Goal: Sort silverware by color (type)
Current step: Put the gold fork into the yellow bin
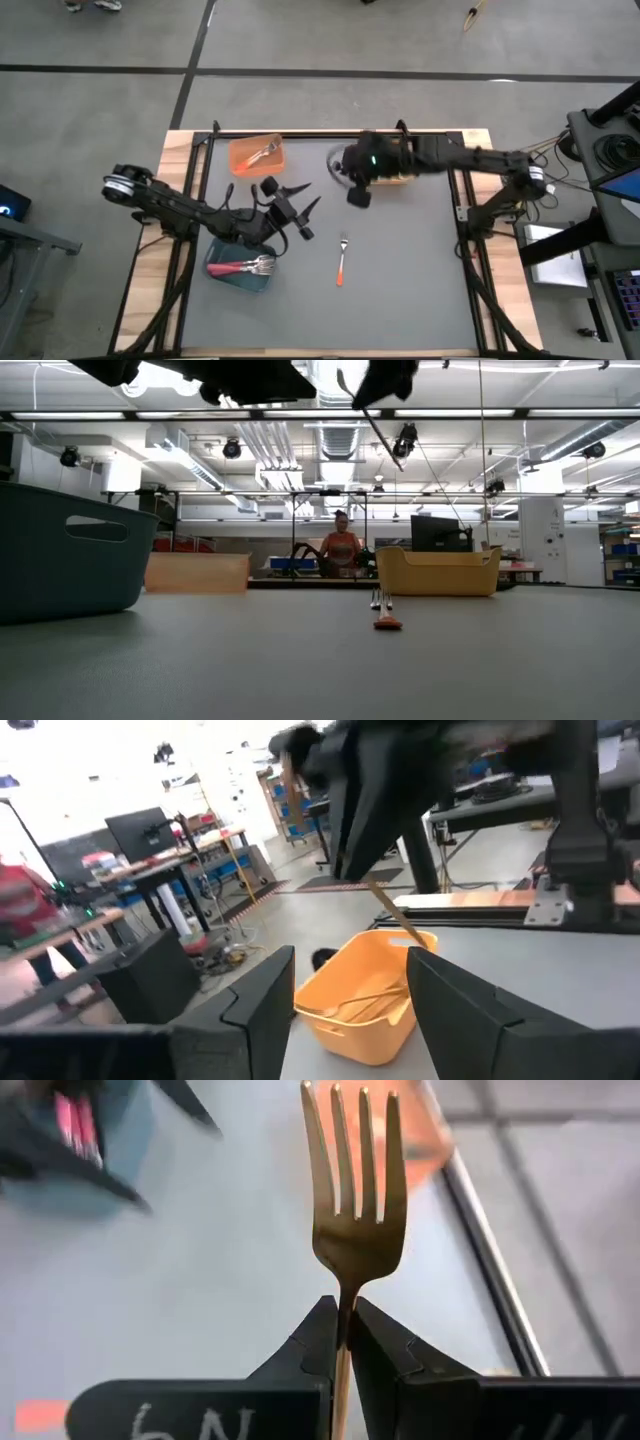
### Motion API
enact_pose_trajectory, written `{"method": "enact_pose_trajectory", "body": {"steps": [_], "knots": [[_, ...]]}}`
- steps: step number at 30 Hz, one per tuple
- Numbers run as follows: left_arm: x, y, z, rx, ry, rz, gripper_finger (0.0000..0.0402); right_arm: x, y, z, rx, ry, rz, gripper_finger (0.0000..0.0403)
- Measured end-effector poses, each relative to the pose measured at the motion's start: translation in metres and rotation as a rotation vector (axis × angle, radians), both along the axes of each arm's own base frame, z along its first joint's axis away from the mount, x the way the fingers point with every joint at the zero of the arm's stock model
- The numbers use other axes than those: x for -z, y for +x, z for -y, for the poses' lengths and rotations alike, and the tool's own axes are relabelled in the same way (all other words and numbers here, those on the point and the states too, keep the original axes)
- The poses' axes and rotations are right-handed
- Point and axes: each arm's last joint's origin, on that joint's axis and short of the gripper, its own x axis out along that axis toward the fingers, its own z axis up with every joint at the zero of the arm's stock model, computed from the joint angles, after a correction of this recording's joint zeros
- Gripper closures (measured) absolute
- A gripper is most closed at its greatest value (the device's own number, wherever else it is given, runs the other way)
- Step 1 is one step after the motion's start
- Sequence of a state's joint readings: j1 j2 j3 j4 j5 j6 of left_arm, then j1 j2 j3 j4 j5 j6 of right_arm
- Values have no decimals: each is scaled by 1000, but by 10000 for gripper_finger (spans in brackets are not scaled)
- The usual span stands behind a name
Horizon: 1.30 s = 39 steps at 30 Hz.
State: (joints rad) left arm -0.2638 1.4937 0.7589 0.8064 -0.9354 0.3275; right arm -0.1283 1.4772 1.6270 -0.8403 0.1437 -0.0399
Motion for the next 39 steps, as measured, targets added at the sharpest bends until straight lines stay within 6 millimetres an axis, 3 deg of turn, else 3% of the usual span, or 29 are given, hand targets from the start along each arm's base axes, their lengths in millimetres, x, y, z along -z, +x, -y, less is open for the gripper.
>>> {"method": "enact_pose_trajectory", "body": {"steps": [9, 15, 20, 27, 33, 39], "knots": [[-16, -11, -11, -139, 108, -71, 226, 28, -17, 85, 19, 115, -312, 391], [-22, -30, -28, -99, 152, -68, 232, 56, -27, 122, 35, 161, -487, 390], [-27, -60, -45, -47, 151, 1, 246, 78, -30, 136, 10, 217, -546, 390], [-22, -102, -57, -36, 86, 117, 261, 103, -30, 141, -3, 258, -608, 390], [-21, -120, -59, -33, 65, 172, 269, 116, -24, 151, -1, 237, -603, 390], [-23, -123, -59, -37, 56, 193, 270, 138, -14, 166, 13, 189, -625, 390]]}}
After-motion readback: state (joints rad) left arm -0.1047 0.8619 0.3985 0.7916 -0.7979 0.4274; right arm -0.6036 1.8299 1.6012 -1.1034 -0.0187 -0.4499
